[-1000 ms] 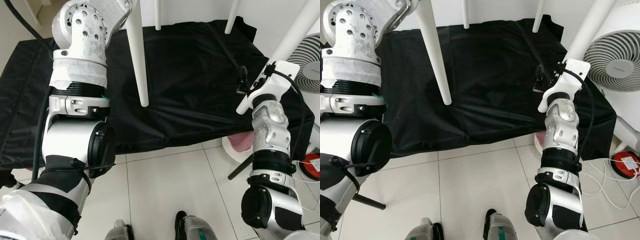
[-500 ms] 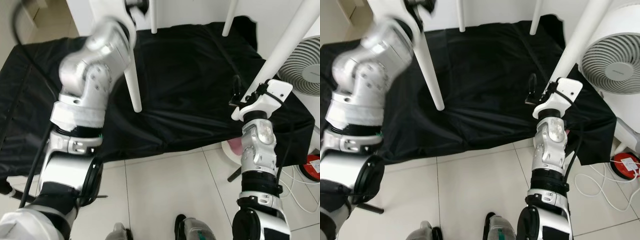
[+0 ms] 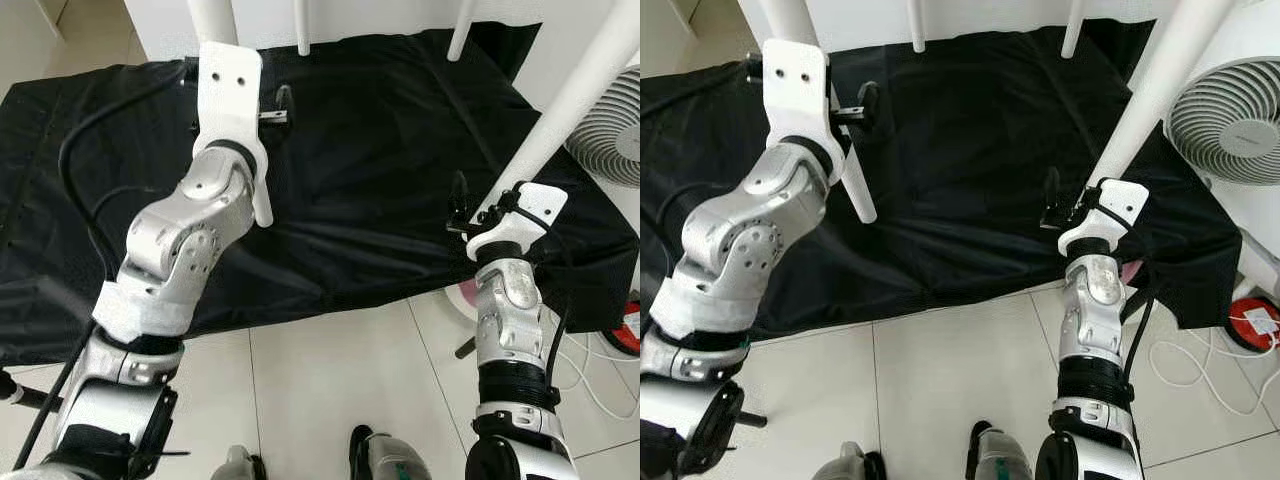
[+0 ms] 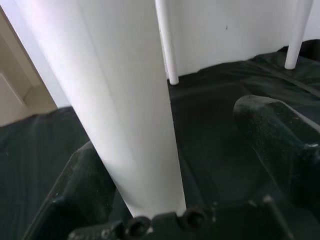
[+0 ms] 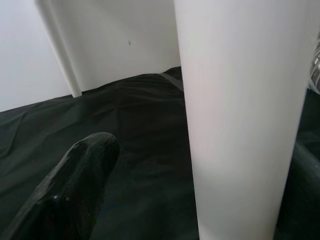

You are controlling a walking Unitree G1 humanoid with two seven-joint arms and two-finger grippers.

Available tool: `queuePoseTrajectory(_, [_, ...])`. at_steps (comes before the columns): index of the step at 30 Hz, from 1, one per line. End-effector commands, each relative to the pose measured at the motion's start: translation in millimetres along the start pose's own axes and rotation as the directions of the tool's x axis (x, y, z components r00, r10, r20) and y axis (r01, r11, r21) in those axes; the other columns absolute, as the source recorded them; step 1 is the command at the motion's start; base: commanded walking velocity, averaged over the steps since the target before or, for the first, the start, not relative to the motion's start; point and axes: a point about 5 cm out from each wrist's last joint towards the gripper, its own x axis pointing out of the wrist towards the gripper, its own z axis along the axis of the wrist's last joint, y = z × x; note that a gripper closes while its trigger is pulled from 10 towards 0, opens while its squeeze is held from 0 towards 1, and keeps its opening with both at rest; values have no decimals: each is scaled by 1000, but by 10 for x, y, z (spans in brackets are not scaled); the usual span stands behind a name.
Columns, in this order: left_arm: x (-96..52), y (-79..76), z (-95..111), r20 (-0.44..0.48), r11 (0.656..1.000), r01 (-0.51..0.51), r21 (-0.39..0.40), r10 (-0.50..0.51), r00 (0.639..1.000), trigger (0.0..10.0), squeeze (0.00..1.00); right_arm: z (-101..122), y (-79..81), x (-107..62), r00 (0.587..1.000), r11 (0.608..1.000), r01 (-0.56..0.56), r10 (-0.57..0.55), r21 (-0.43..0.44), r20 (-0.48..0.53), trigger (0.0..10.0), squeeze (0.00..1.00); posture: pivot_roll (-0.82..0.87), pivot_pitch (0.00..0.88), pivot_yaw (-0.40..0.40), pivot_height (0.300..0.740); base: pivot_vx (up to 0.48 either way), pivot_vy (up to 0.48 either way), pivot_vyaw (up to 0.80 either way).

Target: Building children table

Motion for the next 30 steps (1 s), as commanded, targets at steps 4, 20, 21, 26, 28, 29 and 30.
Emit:
queuePoseTrajectory(4, [-125, -55, -26, 24, 967, 250, 52, -251, 968, 10000, 1000, -119, 233, -91, 990, 989, -131, 134, 63, -42, 10000, 1000, -10, 236, 85, 740, 0, 0, 0])
queuePoseTrajectory(20, [-456, 171, -73, 87, 984, 101, 148, -115, 990, 10000, 0, 66, 151, -162, 983, 982, -184, 183, 32, 14, 10000, 0, -12, 244, 69, 740, 0, 0, 0])
queuePoseTrajectory(21, [-456, 171, -73, 87, 984, 101, 148, -115, 990, 10000, 0, 66, 151, -162, 983, 982, -184, 183, 32, 14, 10000, 0, -12, 244, 69, 740, 0, 0, 0])
queuePoseTrajectory(26, [-677, 105, -205, 48, 968, 188, 168, -199, 979, 10000, 0, 154, 162, -311, 993, 994, -94, 98, -62, 66, 10000, 0, -15, 242, 65, 740, 0, 0, 0])
queuePoseTrajectory(28, [-714, 106, -237, 39, 964, 195, 178, -205, 978, 10000, 0, 153, 189, -346, 994, 995, -87, 90, -53, 65, 10000, 0, -16, 243, 66, 740, 0, 0, 0])
queuePoseTrajectory(29, [-714, 106, -237, 39, 964, 195, 178, -205, 978, 10000, 0, 153, 189, -346, 994, 995, -87, 90, -53, 65, 10000, 0, -16, 243, 66, 740, 0, 0, 0])
queuePoseTrajectory(30, [-714, 106, -237, 39, 964, 195, 178, -205, 978, 10000, 0, 153, 189, -346, 994, 995, -87, 90, -53, 65, 10000, 0, -16, 243, 66, 740, 0, 0, 0])
